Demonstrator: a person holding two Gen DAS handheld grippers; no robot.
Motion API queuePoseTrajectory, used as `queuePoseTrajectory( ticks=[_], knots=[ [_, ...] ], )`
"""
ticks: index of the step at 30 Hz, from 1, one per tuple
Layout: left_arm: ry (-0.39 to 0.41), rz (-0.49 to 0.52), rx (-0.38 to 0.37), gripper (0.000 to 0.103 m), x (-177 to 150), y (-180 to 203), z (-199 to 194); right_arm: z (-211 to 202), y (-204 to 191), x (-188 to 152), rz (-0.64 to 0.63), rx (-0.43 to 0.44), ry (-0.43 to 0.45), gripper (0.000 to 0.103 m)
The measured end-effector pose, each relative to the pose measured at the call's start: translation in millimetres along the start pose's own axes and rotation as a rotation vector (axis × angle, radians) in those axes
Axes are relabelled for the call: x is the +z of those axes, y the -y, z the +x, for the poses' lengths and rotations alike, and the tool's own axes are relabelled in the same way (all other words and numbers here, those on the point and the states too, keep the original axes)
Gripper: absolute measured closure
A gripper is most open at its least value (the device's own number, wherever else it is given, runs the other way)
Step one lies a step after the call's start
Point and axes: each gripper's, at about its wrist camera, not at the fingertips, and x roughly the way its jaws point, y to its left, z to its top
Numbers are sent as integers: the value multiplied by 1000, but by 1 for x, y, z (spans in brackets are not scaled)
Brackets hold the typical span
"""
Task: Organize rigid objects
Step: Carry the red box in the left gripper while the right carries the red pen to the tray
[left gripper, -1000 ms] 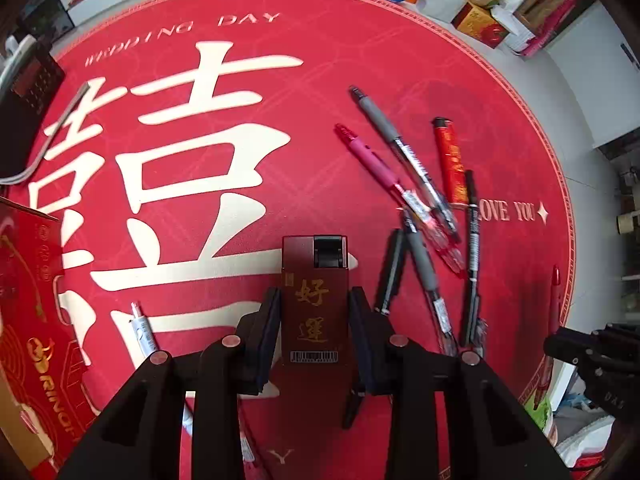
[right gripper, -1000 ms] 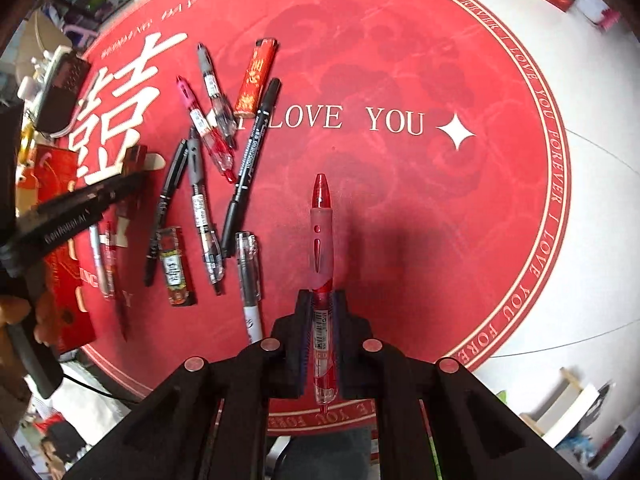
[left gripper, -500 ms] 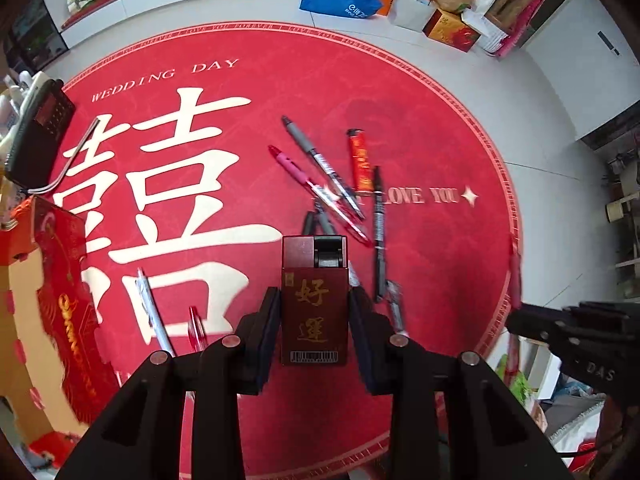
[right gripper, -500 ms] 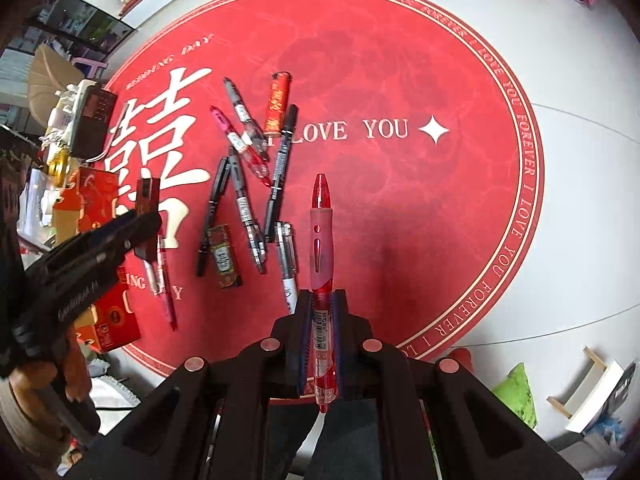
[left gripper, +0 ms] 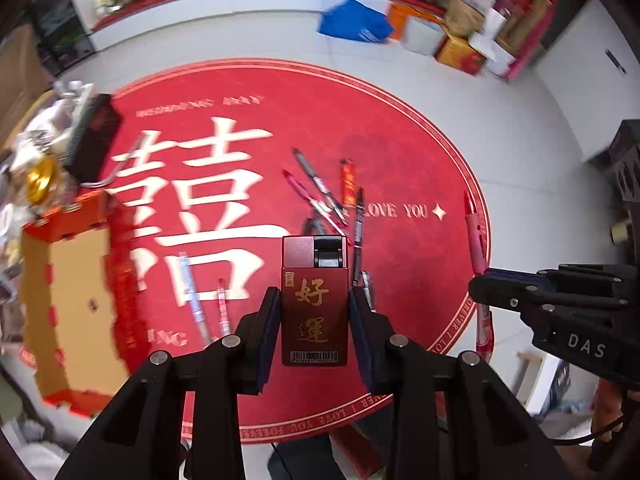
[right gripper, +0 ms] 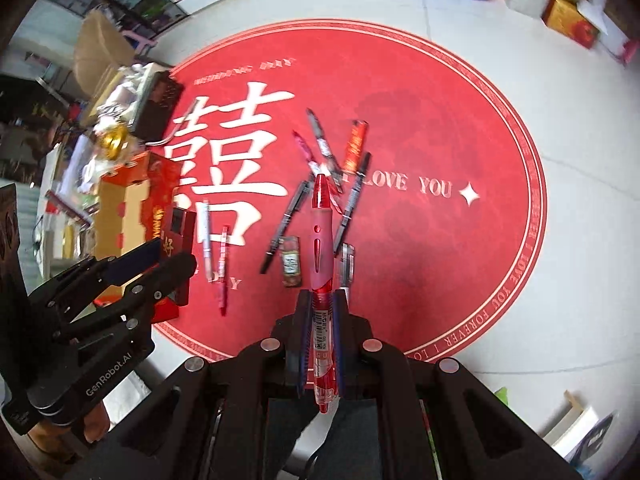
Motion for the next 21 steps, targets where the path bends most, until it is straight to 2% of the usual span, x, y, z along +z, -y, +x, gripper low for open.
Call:
queuePoseTrajectory(
  ticks=[5,9,15,21],
  knots=[
    [68,-94,43,66,-7,-33,-39,-14,-36,10,-106,-14,13,93],
    [107,-119,66,66,-15,-72,-65,-23,-78,15,-165,-5,60,93],
    [129,-160,116,66,-40,-158,-99,-10,-155,13,-184,45,63,93],
    [140,-244,162,66,-68,-228,-118,-11,-233,10,-338,32,88,93]
  ],
)
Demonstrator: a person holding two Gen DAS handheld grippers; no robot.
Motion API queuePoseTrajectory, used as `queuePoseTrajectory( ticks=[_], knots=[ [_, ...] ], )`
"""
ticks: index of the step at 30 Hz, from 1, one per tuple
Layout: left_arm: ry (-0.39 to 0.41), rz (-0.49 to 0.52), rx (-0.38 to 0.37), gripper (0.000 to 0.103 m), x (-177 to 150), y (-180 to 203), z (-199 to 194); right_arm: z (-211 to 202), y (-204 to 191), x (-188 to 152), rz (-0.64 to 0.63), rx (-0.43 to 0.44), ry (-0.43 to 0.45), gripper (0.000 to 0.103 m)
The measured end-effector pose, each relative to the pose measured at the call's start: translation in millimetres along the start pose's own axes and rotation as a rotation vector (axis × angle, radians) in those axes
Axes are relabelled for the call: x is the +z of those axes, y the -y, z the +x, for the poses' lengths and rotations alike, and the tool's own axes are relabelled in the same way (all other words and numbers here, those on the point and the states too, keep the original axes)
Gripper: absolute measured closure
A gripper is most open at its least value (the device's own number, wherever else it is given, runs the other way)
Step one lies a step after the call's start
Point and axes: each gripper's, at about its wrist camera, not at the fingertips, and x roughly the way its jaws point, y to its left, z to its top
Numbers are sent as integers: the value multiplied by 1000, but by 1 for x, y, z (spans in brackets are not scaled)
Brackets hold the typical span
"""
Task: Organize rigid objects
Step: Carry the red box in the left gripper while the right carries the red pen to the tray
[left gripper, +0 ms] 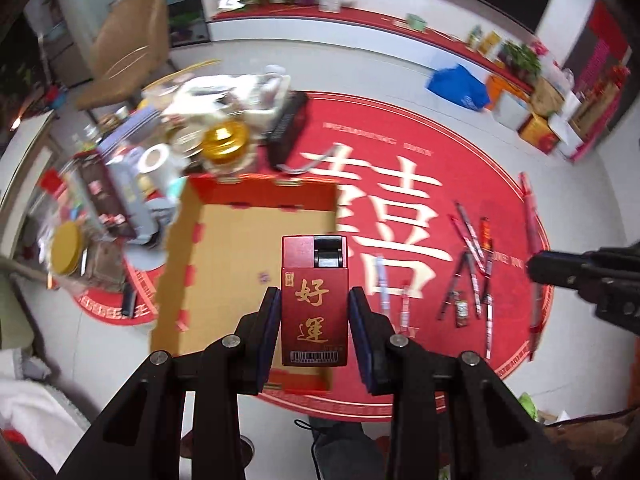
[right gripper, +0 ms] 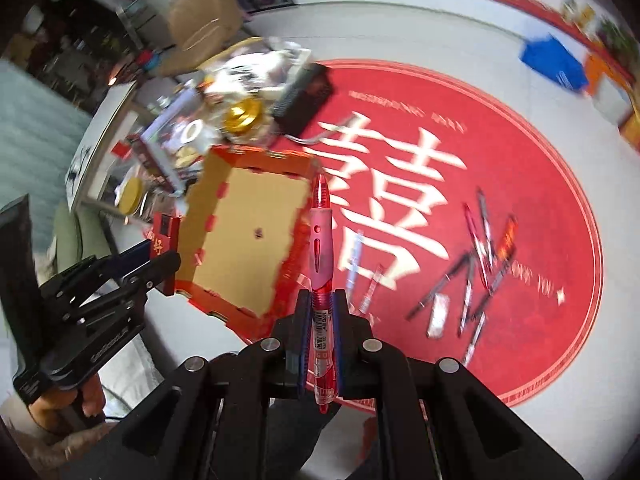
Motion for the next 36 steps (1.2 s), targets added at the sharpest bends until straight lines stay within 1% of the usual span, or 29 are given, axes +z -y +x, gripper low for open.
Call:
queuePoseTrajectory(
  ticks=[3,5,9,12,16,23,36],
  knots=[
    [12,-48,1,66,-4,-23,-3,-4,-22,10,-49,-14,13,93],
    [23,-72,6,66,-8,-32,-4,-2,-32,14,-79,-22,5,93],
    [31,-116,8,66,-17,-47,-3,2,-48,17,-129,-39,-13,92],
    [35,-130,9,66,-21,-52,-3,1,-55,21,-162,-50,-17,93],
    [42,-158,6,66,-22,-54,-4,1,-58,23,-185,-49,-24,92],
    [44,-173,14,66,-18,-55,-6,1,-62,25,-211,-47,-26,92],
    [34,-160,-11,66,-13,-51,-1,3,-55,31,-194,-49,-32,92]
  ],
)
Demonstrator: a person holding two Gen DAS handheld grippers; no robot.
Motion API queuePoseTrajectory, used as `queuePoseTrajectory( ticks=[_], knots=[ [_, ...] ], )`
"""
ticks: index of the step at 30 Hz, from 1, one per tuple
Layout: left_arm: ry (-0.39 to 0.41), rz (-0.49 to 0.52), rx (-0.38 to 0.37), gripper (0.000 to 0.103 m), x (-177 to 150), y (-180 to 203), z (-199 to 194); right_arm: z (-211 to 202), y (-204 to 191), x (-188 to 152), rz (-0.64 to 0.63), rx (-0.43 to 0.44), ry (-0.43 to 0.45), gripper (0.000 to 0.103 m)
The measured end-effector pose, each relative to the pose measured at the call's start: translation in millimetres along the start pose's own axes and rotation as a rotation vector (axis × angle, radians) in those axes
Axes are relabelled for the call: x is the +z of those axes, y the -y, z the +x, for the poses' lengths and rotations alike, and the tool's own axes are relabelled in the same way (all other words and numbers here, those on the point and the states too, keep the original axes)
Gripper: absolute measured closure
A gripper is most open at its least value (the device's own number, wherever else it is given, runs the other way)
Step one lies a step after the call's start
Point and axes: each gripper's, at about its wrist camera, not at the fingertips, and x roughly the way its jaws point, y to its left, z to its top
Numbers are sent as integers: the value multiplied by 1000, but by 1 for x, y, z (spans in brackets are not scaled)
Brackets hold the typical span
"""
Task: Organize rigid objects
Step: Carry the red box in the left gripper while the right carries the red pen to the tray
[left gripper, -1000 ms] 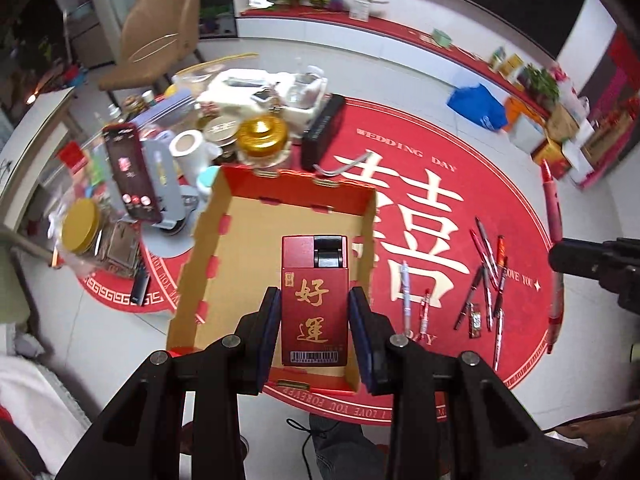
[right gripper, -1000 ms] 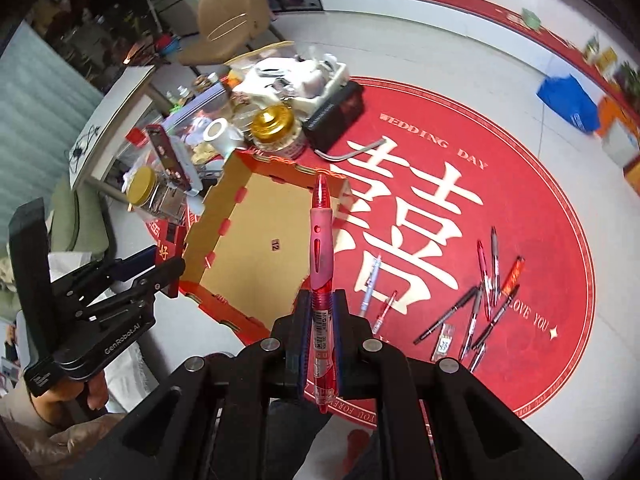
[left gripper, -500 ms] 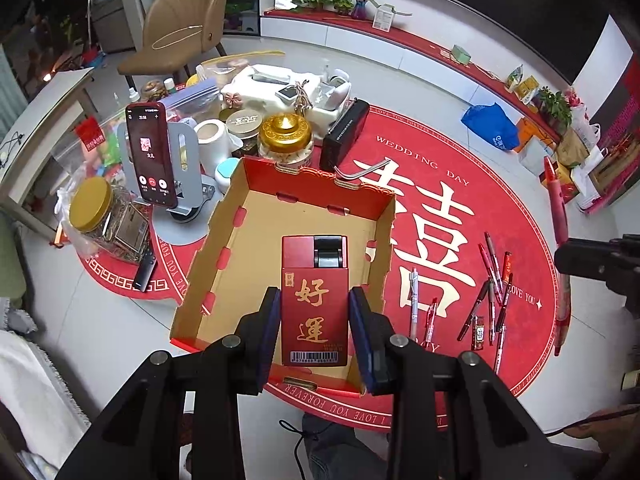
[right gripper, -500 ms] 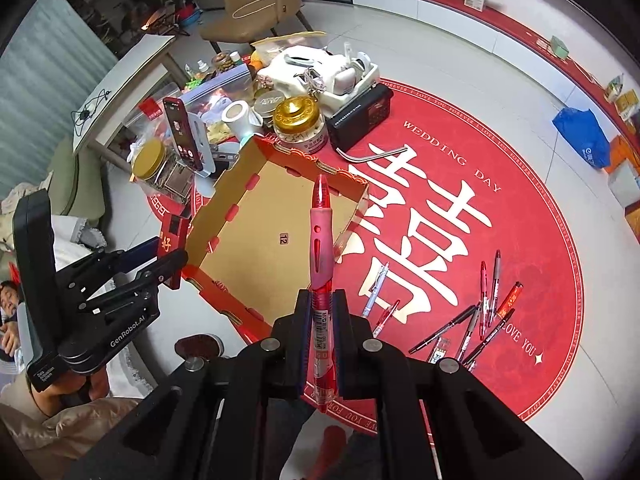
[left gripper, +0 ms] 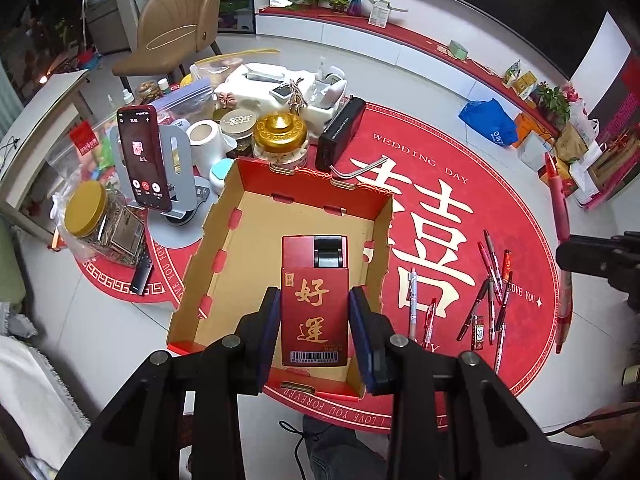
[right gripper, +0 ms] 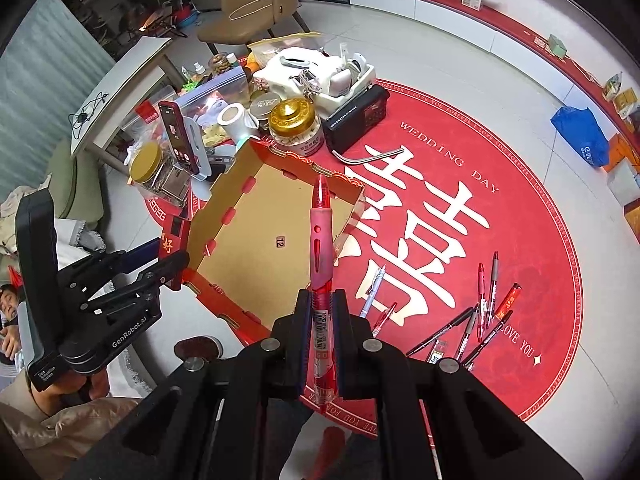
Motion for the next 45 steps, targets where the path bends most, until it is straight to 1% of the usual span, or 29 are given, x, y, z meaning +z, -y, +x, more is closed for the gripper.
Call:
queuePoseTrajectory(
  ticks=[9,18,25,28,29,33,39,45],
  knots=[
    [-16,-16,0,66,-5,-5,4,8,-3,1,-14,6,-23,92],
    [-13,-40,30,66,-6,-22,1,25,-12,4,-33,34,-60,92],
    [-40,-45,44,66,-12,-35,6,41,-21,5,-25,57,-85,92],
    [-63,-47,50,66,-15,-42,13,48,-24,6,-12,66,-94,92],
    [-71,-52,37,66,-15,-43,16,50,-25,5,-7,67,-99,92],
    [-97,-50,30,66,-13,-50,29,59,-30,6,4,69,-113,92],
    [-106,-19,14,66,2,-54,49,81,-37,18,13,75,-131,92],
    [-120,-13,2,66,18,-55,85,117,-42,30,25,100,-142,92]
  ],
)
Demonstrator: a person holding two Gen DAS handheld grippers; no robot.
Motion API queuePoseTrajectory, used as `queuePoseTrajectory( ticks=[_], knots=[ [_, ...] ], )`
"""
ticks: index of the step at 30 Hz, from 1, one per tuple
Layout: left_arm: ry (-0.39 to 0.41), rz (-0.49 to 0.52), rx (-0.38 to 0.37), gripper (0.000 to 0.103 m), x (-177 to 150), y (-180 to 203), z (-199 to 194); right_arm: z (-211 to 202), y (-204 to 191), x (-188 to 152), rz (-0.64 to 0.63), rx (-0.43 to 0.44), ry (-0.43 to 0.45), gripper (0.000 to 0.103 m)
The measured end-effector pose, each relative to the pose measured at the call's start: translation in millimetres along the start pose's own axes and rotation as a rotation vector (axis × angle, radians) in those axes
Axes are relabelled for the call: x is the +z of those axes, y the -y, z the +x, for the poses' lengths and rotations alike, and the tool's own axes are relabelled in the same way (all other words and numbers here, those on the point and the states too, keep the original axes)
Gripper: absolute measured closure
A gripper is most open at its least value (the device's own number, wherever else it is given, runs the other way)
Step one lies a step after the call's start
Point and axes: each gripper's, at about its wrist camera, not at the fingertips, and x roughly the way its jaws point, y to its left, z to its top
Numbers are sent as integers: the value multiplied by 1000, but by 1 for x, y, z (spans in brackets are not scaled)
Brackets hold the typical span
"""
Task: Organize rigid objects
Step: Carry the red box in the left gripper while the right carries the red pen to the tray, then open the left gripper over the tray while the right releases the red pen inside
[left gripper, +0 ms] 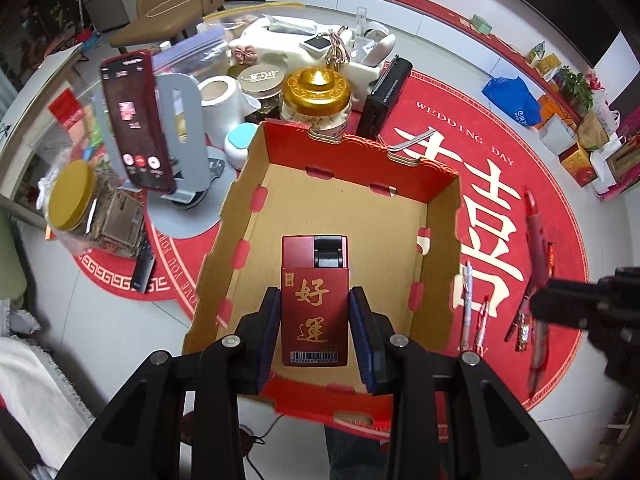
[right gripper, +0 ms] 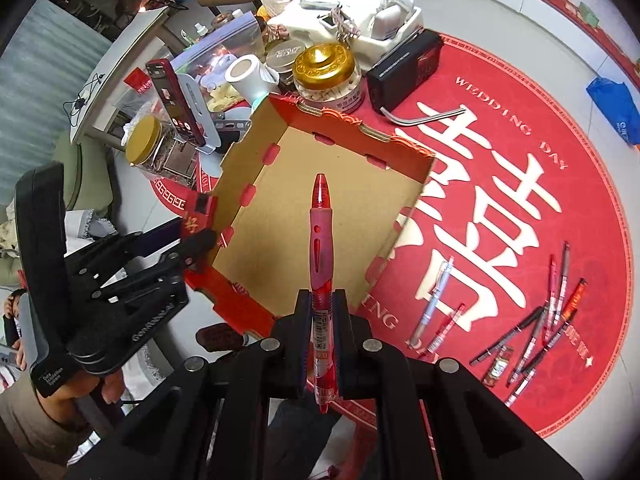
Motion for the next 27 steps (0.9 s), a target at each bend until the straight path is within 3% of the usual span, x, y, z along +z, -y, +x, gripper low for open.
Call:
queuePoseTrajectory(
  ticks=[16,19,27],
  knots=[
    [-38,-53,30,66,28,-15,93,90,21,33,64,35,1,92],
    [-44,-31,63,66,30,-13,105,103,28,40,92,32,9,92],
    [-66,-7,53,66,39,-10,119,123,32,54,109,34,23,92]
  ],
)
